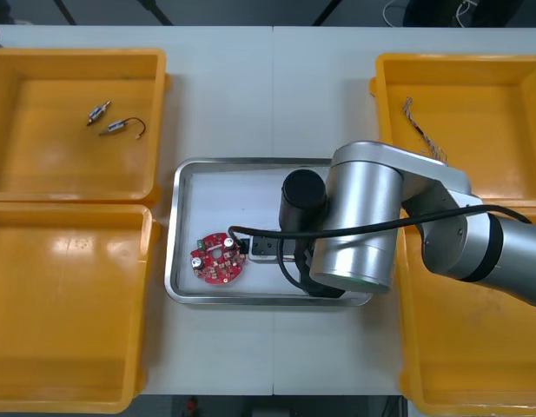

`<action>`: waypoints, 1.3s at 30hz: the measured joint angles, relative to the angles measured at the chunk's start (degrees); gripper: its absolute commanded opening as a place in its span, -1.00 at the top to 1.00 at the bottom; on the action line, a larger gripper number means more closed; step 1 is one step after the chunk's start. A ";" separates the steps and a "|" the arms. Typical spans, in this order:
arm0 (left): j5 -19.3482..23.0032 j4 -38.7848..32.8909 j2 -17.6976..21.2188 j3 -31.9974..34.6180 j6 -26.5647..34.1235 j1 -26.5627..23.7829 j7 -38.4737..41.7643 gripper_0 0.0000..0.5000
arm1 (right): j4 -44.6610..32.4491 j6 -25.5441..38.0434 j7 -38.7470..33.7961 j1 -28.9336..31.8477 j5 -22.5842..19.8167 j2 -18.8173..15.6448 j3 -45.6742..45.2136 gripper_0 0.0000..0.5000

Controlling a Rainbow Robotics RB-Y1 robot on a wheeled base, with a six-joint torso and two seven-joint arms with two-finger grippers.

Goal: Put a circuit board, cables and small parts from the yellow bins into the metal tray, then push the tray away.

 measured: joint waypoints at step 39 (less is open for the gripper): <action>3.85 22.29 -13.42 -13.55 -1.67 -12.79 -24.53 -1.00 | 1.90 10.90 -6.61 0.02 -12.72 0.23 -20.22 -1.00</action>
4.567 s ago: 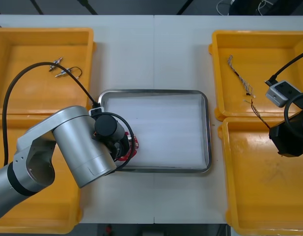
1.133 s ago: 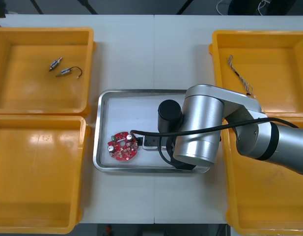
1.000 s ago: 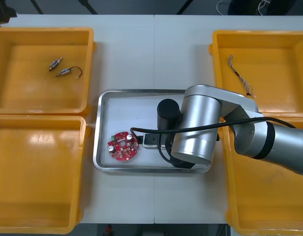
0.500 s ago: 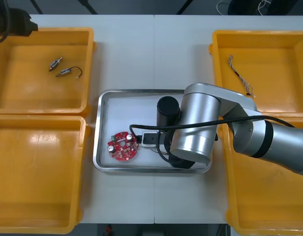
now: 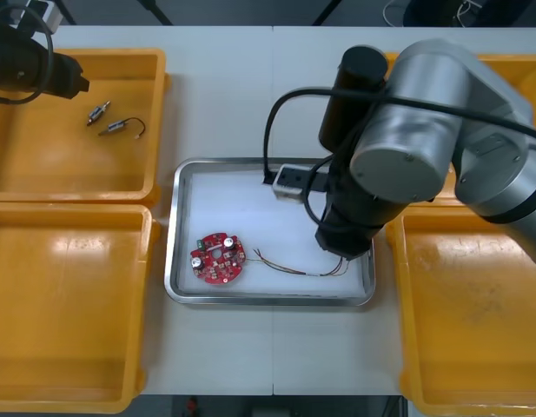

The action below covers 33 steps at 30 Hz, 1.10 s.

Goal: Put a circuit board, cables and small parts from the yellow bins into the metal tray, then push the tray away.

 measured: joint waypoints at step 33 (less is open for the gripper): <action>-3.66 3.31 -3.95 -7.00 -6.91 -0.27 0.00 -1.00 | 2.12 0.93 -26.91 14.23 1.26 -9.16 -32.61 -1.00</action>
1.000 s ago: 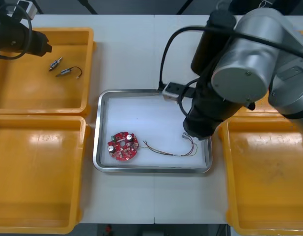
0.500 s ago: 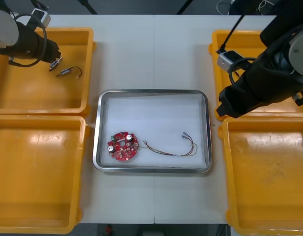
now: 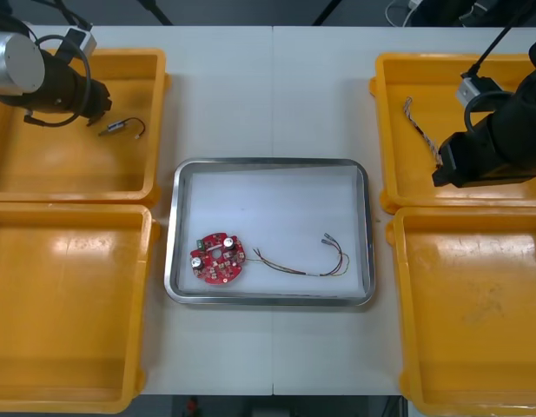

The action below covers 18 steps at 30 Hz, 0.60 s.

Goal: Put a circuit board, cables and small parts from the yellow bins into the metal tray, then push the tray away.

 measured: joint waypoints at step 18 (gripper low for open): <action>-1.61 2.36 -1.56 -1.07 -0.90 -0.01 0.00 -1.00 | 25.85 -2.89 17.99 -9.97 4.23 -0.42 -0.25 -1.00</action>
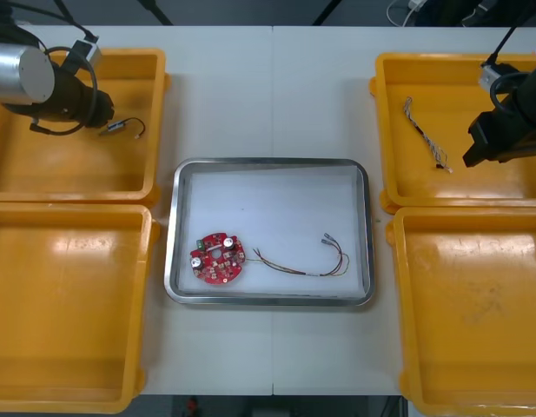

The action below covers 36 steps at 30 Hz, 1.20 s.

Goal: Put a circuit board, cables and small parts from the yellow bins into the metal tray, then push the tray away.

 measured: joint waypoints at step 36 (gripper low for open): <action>-1.04 2.07 -0.56 -1.10 -0.52 -0.51 -0.03 0.88 | 38.00 -29.58 30.49 -16.04 9.75 9.02 4.97 -1.00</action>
